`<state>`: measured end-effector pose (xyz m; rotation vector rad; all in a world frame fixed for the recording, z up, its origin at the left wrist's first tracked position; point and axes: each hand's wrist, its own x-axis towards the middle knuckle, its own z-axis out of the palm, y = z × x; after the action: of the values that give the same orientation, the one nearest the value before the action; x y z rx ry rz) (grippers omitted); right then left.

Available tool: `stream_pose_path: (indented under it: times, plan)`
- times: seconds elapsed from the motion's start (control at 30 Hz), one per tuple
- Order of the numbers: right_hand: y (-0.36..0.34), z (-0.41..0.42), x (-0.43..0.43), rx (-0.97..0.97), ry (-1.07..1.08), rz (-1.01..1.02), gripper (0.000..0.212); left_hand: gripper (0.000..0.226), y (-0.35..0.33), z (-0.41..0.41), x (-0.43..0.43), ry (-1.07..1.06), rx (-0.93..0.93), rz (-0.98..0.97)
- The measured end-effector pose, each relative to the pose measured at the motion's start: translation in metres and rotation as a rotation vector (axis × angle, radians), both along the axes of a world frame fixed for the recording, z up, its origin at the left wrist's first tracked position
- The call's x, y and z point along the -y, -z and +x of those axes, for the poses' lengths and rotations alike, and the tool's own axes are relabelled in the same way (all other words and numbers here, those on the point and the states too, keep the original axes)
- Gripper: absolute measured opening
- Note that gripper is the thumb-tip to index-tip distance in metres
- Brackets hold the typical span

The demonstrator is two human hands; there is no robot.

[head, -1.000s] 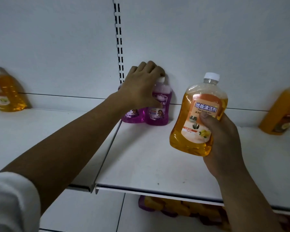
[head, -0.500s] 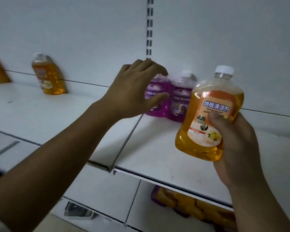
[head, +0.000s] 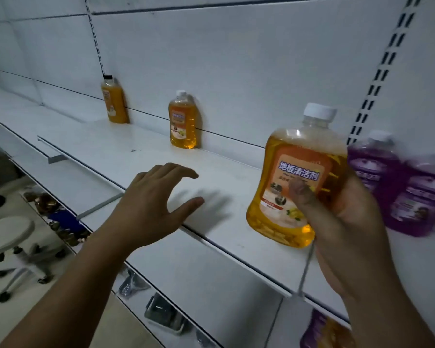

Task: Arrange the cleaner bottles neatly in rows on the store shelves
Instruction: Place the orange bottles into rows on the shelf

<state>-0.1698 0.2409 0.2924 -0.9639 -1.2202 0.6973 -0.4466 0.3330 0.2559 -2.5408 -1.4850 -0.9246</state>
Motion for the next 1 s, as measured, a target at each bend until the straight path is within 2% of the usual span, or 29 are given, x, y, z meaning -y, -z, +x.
stream_pose_path:
  times: [0.2, 0.37, 0.5, 0.6, 0.7, 1.0]
  plan:
    - [-0.006, -0.079, -0.067, 0.086, 0.123, -0.012, 0.048, 0.059, 0.009, -0.078, -0.082, 0.003, 0.002, -0.020]
    - [-0.011, -0.130, -0.134, 0.157, 0.277, -0.080, 0.050, 0.068, 0.007, -0.124, -0.155, -0.015, -0.044, -0.103]
    - [-0.013, -0.153, -0.182, 0.179, 0.325, -0.117, 0.044, 0.056, 0.010, -0.133, -0.195, -0.022, -0.108, -0.195]
    - [-0.016, -0.163, -0.209, 0.185, 0.352, -0.130, 0.044, 0.052, 0.017, -0.134, -0.205, 0.025, -0.120, -0.250]
    - [-0.018, -0.167, -0.236, 0.190, 0.370, -0.135, 0.044, 0.049, 0.022, -0.136, -0.205, 0.032, -0.134, -0.226]
    - [0.007, -0.160, -0.297, 0.219, 0.386, -0.262, 0.058, 0.047, 0.026, -0.140, -0.205, 0.047, -0.114, -0.215]
